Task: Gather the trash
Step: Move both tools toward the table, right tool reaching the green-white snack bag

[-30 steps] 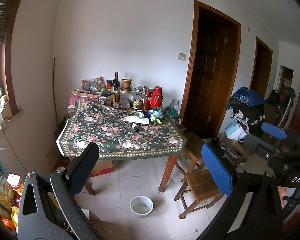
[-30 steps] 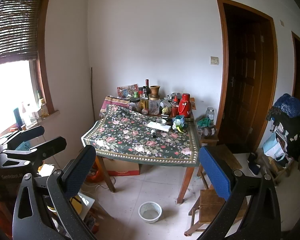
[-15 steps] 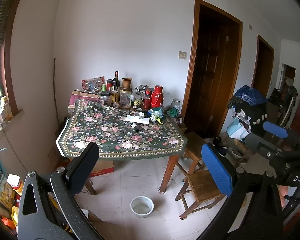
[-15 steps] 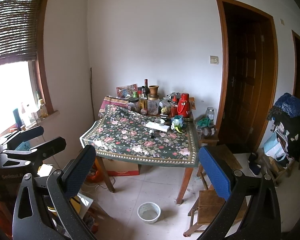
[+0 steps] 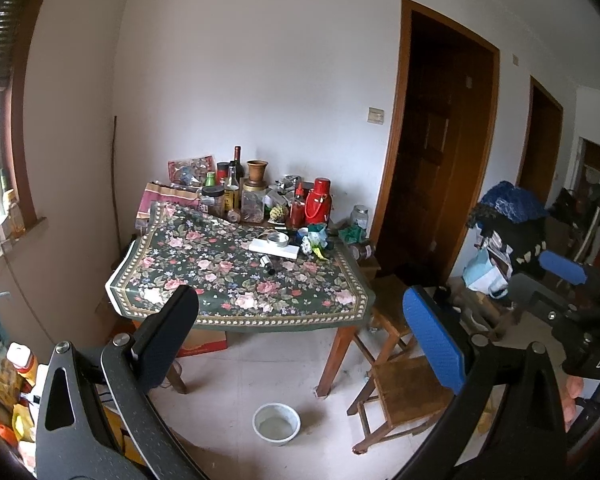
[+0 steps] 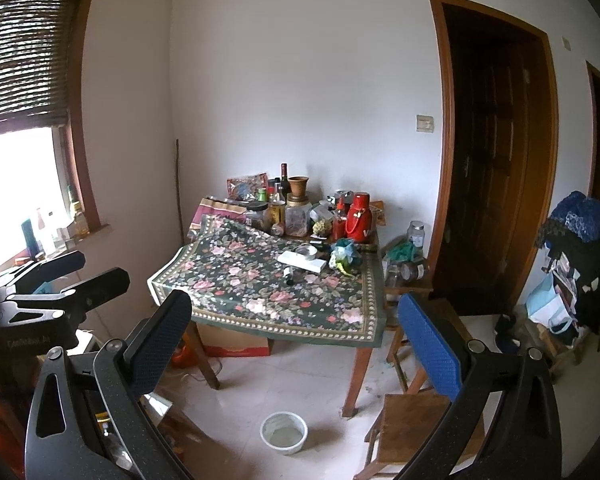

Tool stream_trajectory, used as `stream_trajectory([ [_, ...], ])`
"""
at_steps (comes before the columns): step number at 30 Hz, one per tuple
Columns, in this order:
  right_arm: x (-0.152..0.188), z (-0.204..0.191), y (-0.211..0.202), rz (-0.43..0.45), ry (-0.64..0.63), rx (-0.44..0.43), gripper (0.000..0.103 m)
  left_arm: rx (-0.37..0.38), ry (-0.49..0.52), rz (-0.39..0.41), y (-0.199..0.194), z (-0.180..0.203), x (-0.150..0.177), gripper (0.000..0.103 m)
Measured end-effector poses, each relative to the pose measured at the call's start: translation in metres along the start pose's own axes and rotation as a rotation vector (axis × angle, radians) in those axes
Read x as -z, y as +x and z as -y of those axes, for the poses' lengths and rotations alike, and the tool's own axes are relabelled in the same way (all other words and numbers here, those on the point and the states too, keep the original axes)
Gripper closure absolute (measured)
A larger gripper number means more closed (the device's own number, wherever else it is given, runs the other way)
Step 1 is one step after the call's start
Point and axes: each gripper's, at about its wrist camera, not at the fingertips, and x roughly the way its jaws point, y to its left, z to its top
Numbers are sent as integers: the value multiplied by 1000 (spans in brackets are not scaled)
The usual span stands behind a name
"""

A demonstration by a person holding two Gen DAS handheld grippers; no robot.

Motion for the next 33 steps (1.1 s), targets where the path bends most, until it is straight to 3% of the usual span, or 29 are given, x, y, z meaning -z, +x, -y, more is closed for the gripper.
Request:
stream_trajectory([
  [9,-16,28,30,8,-17,43,0,-76,-26,-30,56,3,-27,0],
  [14,-21,37,68,-22,0,82,0,-100,-18,-47,102,-9,-39,0],
  [19,-28,44,113,-59,35,138,0,-64,2,-63,158,-28,-51,0],
  [23,-41,45,158,-103,73,184,0,-25,15,-120,216,-50,-71,10],
  [33,-58,42,257,-217,218,282,0,26,30,-245,332,-113,-98,16],
])
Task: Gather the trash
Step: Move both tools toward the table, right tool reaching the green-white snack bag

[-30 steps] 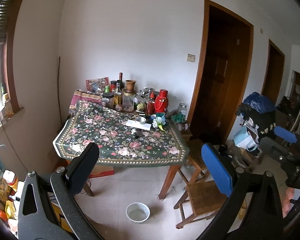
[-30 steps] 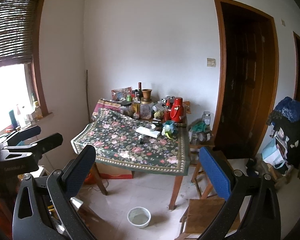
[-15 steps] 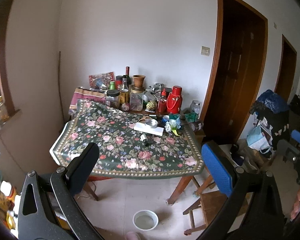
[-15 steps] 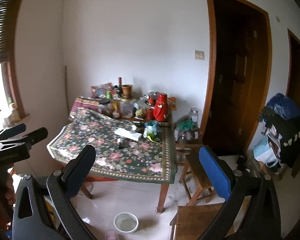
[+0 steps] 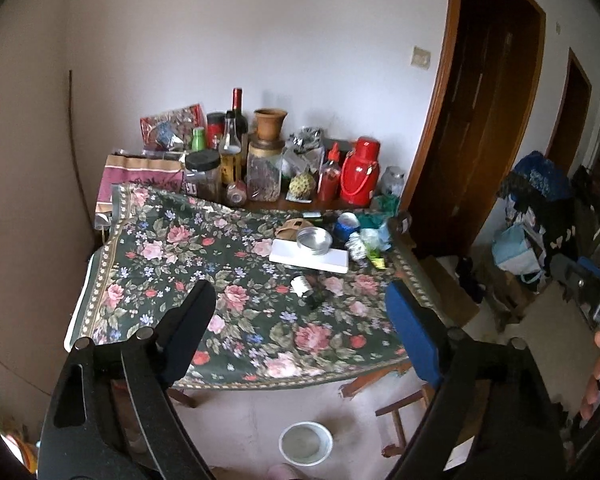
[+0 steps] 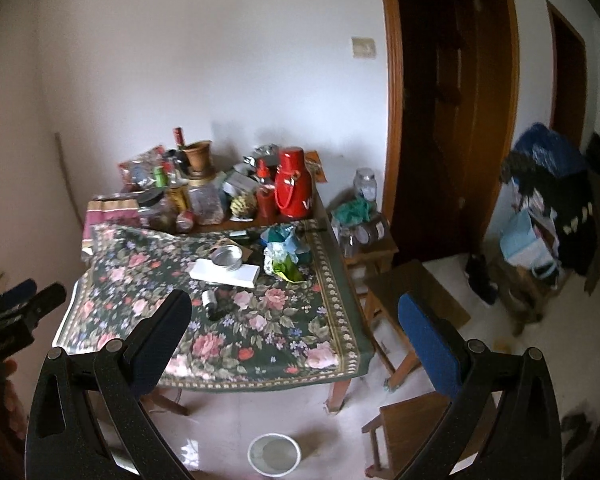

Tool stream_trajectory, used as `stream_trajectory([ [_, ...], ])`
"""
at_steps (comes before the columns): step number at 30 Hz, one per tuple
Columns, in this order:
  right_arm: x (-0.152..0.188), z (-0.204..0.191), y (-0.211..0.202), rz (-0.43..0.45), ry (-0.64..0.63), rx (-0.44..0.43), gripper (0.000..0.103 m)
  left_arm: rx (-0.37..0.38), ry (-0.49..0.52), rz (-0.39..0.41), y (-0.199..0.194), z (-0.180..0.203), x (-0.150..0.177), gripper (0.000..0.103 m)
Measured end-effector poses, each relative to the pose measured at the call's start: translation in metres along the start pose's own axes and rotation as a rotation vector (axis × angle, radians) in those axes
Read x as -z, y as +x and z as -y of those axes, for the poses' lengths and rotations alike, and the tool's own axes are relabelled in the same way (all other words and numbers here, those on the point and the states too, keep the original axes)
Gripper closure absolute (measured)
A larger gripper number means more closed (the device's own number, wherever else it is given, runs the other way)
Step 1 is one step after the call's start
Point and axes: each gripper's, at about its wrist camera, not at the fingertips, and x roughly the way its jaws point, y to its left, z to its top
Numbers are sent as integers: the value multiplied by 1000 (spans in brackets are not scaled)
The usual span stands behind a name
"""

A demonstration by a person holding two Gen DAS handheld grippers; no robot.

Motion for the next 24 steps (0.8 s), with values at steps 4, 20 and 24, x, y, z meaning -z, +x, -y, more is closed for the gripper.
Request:
stream_trajectory([
  [4,-7,-8,34,-62,27,29,0,-18,17,-69,42,-14,-7,16],
  [20,-51,-3,196,-277,81,-95,1,-41,-8,-266,206,-15,-40,16],
  [24,-70,13,251,-338,86,-128,1,-65,-58,-329,252,-11,-49,16],
])
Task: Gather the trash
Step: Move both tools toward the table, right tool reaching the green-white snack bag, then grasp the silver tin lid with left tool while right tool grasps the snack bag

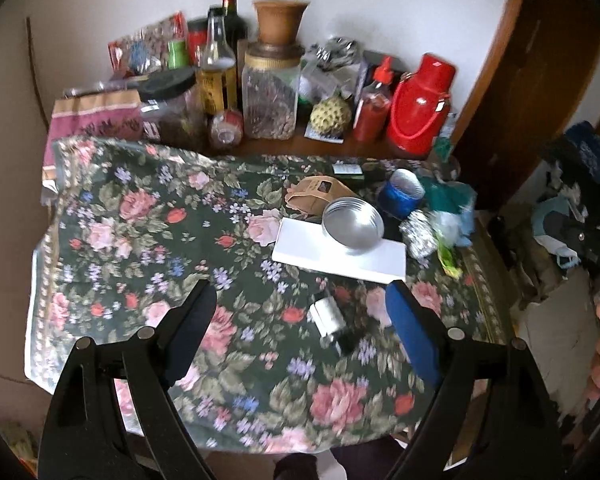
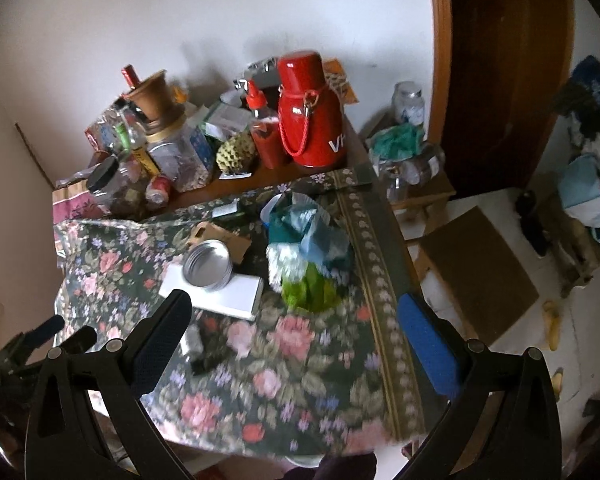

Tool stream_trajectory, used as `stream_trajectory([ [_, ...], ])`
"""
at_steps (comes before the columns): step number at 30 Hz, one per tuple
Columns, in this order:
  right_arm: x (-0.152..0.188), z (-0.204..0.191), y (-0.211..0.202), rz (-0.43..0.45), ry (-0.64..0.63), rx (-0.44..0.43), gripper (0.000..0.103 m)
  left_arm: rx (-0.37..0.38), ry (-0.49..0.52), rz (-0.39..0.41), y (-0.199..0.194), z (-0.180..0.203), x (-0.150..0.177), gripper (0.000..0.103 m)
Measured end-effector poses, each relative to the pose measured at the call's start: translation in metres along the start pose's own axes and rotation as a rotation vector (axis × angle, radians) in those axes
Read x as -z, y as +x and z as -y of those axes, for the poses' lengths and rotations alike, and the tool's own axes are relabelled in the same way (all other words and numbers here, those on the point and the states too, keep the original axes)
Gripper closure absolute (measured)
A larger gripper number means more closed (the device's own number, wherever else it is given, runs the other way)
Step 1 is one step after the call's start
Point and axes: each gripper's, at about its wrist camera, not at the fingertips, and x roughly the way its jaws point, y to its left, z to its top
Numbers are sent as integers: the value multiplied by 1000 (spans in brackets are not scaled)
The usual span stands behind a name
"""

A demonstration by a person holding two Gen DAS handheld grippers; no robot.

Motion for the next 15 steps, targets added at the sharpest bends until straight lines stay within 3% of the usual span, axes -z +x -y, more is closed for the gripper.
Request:
stream_trajectory([
  [7,-47,46,77,-133,61,-70,1,-43,-79,-96,73,9,-29,20],
  [15,-67,38,137,-253,38,-168,1,-68,-139,-188,137,22,-45,48],
])
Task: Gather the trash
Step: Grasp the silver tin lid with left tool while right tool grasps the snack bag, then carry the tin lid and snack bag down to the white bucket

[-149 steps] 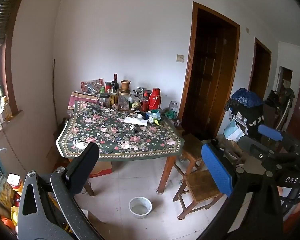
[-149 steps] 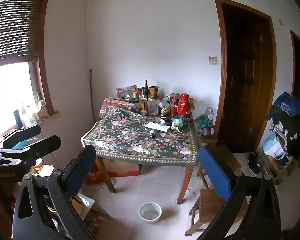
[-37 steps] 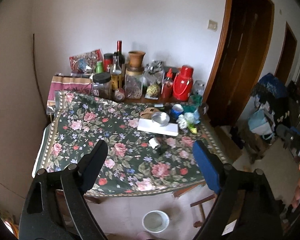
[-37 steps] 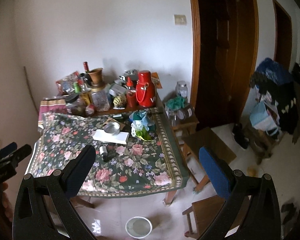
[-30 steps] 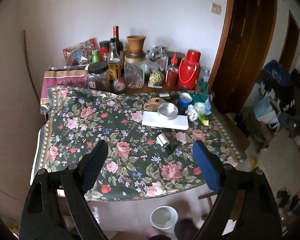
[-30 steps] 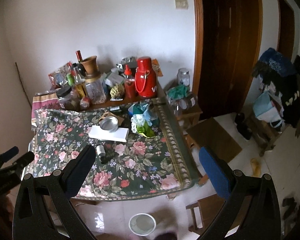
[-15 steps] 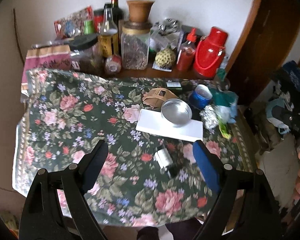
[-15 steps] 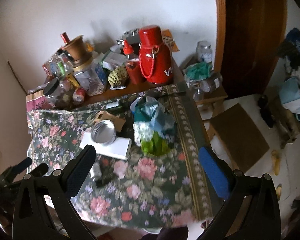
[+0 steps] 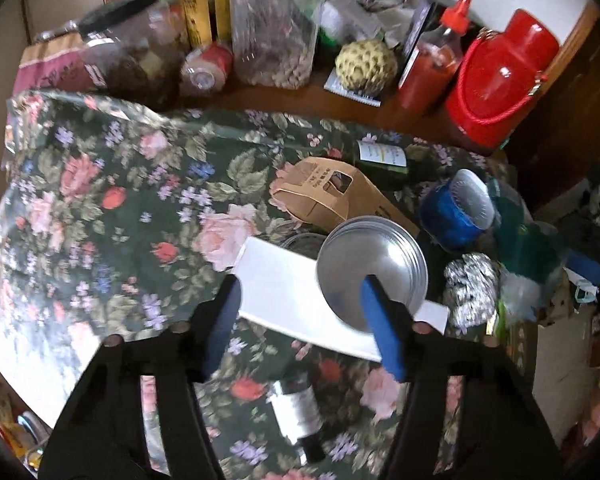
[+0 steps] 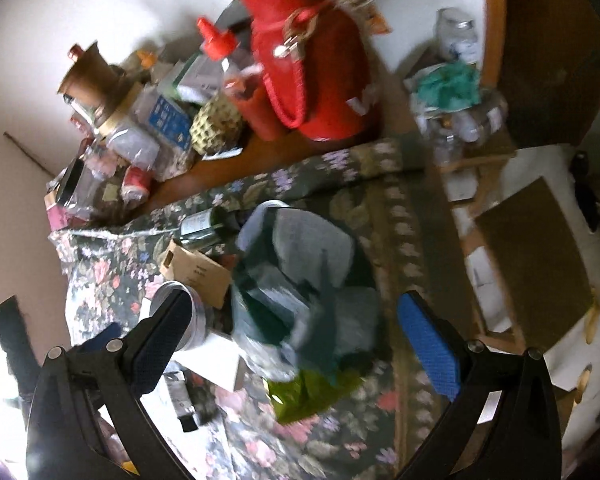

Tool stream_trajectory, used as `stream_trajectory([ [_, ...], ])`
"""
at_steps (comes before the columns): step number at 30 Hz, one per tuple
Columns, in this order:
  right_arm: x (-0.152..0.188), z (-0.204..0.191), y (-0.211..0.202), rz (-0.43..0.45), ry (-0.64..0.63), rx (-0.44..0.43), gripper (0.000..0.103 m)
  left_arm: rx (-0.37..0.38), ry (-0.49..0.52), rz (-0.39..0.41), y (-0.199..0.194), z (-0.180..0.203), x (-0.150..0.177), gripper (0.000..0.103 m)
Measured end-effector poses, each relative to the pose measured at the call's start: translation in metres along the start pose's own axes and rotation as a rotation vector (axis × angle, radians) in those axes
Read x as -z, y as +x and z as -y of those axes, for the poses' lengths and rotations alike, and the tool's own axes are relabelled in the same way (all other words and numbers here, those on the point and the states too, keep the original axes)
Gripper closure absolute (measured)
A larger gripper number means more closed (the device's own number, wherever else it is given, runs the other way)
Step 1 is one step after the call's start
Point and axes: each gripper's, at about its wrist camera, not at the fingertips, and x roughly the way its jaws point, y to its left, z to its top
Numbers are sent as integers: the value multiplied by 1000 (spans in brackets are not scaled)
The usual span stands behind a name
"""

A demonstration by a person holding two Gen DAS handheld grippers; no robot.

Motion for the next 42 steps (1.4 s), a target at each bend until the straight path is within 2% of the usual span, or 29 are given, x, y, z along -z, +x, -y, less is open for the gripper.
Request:
stream_trajectory([
  [2,-5,-4,11,-23,-23,-2,2,-6,-8,-13,9,2,-3,54],
  [5,-7,-10,26,-65,-58,16,10,-10,-19,-26,18,4,-6,61],
  [7,-7,-8,32,-84,-74,30,24,-21,-19,-19,20,5,-7,62],
  [10,-7,-6,39,-109,-87,41,39,-18,-9,-14,21,9,-9,71],
  [11,-7,-3,38,-109,-79,32,42,-18,-6,-11,22,11,-11,75],
  [13,-8,0,36,-98,-64,20,55,-13,-2,-7,22,14,-11,85],
  [15,-10,1,33,-96,-58,-4,64,-3,-5,-8,24,15,-13,95],
  [18,-11,3,27,-84,-53,-20,67,17,-5,-4,26,20,-16,99],
  [25,-7,5,4,-47,-49,-66,76,58,-6,47,4,20,-11,101],
  [33,-1,-3,-30,23,-98,-105,81,75,-36,130,-36,15,-3,101],
  [42,15,-34,-76,156,-208,-124,84,89,-31,258,-98,4,18,102],
])
